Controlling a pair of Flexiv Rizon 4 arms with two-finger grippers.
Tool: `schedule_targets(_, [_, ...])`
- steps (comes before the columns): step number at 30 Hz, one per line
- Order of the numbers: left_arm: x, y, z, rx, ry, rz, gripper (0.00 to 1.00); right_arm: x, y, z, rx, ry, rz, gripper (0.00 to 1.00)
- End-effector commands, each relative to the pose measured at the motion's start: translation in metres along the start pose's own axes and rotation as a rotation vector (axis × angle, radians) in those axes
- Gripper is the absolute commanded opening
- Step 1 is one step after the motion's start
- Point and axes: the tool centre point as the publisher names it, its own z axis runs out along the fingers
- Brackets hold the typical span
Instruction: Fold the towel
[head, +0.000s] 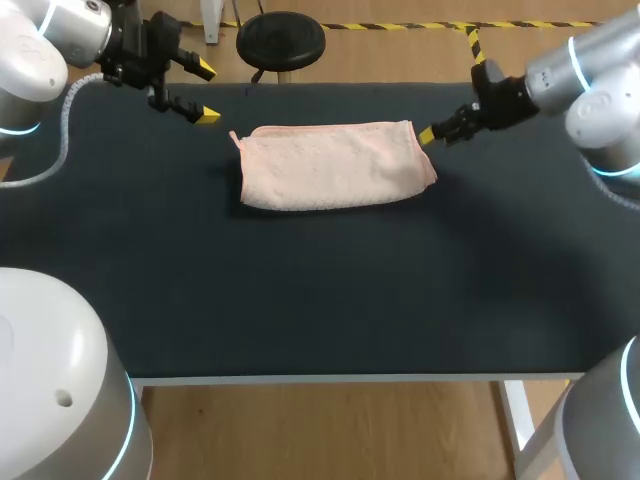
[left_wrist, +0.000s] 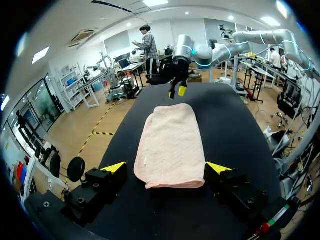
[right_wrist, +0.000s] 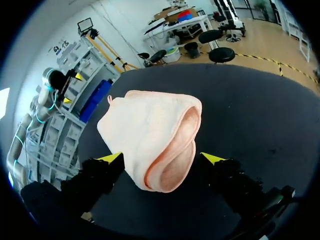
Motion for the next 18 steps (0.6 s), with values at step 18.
schedule_targets(18, [0.0, 0.001, 0.001, 0.003, -0.001, 0.002, 1.0, -0.015, -0.007, 0.025, 0.182, 0.117, 0.246, 1.0])
